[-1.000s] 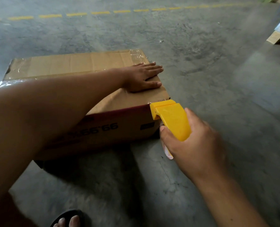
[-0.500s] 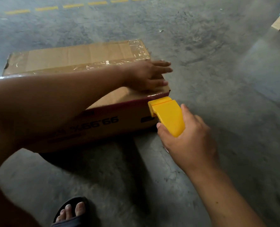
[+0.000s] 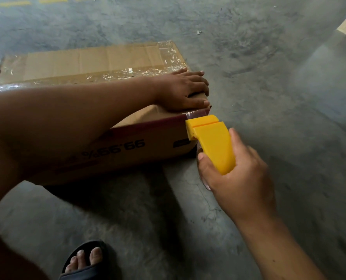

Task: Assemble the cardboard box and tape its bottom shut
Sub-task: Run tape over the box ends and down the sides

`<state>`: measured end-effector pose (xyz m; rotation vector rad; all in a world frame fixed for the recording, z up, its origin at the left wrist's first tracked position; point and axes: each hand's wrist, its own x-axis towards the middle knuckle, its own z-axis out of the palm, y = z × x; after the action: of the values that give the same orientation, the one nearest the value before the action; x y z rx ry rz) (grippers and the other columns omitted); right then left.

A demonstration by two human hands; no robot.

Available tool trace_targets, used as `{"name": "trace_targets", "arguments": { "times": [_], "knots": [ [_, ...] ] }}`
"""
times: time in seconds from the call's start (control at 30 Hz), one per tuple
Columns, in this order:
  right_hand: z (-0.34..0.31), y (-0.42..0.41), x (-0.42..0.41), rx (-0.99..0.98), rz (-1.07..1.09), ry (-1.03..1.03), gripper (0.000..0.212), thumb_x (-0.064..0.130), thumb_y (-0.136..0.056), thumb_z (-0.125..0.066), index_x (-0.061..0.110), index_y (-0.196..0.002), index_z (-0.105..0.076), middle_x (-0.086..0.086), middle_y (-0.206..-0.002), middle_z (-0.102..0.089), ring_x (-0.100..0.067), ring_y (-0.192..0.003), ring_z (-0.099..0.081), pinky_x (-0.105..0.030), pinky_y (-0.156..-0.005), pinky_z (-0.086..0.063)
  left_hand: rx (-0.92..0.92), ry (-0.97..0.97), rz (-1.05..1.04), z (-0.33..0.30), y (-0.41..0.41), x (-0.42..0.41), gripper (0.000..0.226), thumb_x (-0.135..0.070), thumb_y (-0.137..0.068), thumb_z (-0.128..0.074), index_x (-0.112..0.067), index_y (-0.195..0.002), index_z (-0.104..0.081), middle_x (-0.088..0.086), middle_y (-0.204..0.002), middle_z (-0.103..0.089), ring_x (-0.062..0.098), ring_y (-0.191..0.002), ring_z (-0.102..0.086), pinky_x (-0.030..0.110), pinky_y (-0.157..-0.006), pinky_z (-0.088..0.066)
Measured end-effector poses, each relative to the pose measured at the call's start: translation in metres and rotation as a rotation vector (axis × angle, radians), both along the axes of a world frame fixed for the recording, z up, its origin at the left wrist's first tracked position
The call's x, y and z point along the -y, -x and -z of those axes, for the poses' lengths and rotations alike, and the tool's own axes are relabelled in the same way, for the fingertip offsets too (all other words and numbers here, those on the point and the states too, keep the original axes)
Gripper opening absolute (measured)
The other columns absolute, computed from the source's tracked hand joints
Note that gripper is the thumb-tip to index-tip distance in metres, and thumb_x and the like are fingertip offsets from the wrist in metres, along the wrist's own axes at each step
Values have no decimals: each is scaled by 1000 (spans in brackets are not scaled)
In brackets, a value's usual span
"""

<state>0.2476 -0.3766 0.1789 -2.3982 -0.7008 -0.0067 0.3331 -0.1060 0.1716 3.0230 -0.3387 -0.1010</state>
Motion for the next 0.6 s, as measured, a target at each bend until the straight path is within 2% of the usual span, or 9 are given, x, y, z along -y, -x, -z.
{"name": "trace_targets", "arguments": {
  "times": [0.07,0.2,0.33,0.6],
  "knots": [
    [2,0,2,-3,2,-1,83,63,-77,-56,20,-145,-35,-7,-110,-59,-16,-84,-48,-26,-66,-34,-2,-6,3,0,0,1,61,-65,-96,-27,-25,-138,-48,-2,-158,-33,14,-151,-7,48,-121,-2],
    [-4,0,2,50,10,-27,83,63,-74,-57,17,-142,-41,-7,-110,-61,-20,-89,-56,-25,-68,-36,-9,-9,-14,-2,-1,-2,65,-66,-95,-27,-23,-139,-47,-2,-158,-33,14,-151,-8,48,-121,-3],
    [-3,-2,0,30,-2,2,83,63,-76,-57,18,-143,-39,-6,-108,-59,-10,-82,-42,-26,-67,-34,5,-12,2,-1,-1,-2,65,-66,-94,-25,-24,-136,-49,-2,-156,-35,15,-151,-8,49,-121,-5],
    [9,-9,-9,-39,-17,65,82,63,-79,-55,22,-146,-32,-7,-115,-56,-25,-100,-56,-33,-72,-46,4,-25,15,-1,2,3,64,-66,-95,-24,-25,-137,-48,-1,-158,-32,15,-151,-6,47,-120,-2]
  ]
}}
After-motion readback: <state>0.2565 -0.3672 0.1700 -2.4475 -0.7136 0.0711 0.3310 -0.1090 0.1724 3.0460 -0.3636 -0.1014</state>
